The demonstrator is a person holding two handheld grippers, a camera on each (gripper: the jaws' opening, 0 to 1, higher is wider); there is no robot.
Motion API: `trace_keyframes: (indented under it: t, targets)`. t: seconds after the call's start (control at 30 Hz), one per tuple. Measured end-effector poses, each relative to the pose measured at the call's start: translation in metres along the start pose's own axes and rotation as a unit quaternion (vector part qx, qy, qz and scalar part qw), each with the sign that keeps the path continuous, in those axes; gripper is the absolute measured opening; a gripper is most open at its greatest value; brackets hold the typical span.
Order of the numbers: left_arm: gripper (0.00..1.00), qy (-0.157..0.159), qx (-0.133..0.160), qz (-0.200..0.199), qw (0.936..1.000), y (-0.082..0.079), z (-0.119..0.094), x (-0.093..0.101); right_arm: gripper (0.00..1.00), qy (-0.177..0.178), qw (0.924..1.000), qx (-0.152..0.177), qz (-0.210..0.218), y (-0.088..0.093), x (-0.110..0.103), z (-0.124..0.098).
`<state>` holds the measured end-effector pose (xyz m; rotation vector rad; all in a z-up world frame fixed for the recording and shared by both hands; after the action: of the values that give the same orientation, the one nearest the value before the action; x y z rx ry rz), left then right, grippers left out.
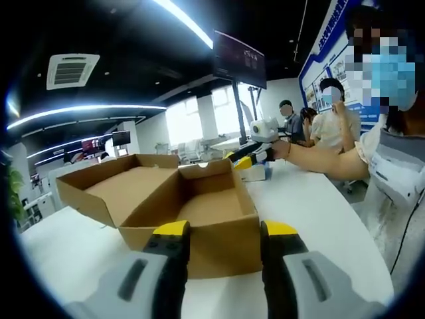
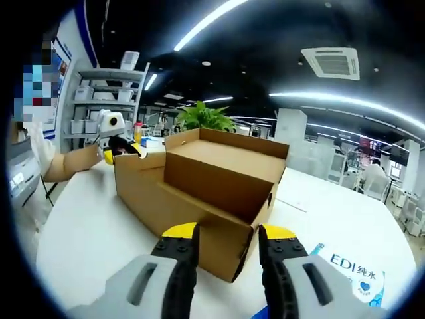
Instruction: Operate the shoe box by opening the lid, removing the specified soft item, and placing it in the target area until the item is outside and the box remains undamaged.
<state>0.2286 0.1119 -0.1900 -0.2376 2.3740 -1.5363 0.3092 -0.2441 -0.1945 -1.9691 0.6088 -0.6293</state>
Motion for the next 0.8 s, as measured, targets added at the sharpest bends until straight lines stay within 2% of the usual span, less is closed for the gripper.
trace_keyframes:
  t: [0.13,0.2,0.37,0.47,0.53,0.63,0.8]
  targets:
    - [0.39,0.000,0.017,-0.004,0.9998,-0.004,-0.008,-0.001,0.36,0.004,0.9999,-0.006,-0.010,0.001,0.000,0.003]
    - [0.38,0.007,0.046,-0.010,0.9989,-0.011,-0.014,-0.001,0.37,0.006,0.9998,-0.010,-0.016,0.002,0.001,0.004]
    - [0.35,-0.014,0.064,-0.014,0.9978,-0.015,-0.027,-0.009,0.37,0.006,0.9997,-0.011,-0.020,0.003,0.002,0.004]
    - [0.31,-0.044,0.052,-0.021,0.9975,-0.009,-0.030,-0.019,0.37,0.008,0.9996,-0.012,-0.023,0.003,0.003,0.004]
    - [0.25,-0.064,0.028,-0.034,0.9970,0.000,-0.029,-0.027,0.37,0.010,0.9996,-0.013,-0.025,0.003,0.003,0.004]
    - [0.18,-0.065,0.001,-0.049,0.9967,0.012,-0.023,-0.034,0.38,0.011,0.9994,-0.015,-0.029,0.004,0.003,0.005]
    - [0.11,-0.051,-0.015,-0.067,0.9964,0.019,-0.012,-0.033,0.38,0.013,0.9992,-0.017,-0.034,0.005,0.002,0.004]
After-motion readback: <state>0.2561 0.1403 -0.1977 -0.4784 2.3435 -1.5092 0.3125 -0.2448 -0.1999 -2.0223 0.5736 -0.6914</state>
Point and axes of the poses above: the point that each gripper's makers call its tool centre point, and the gripper's own axes: z roughly forward along the fingers, x roughly to its right, y roughly out of its underside, the point moved 7 cm from there along -z, roughly backward along the fingers, and after that the axes turned 13 degrees about -x, right-handed, at the moved point
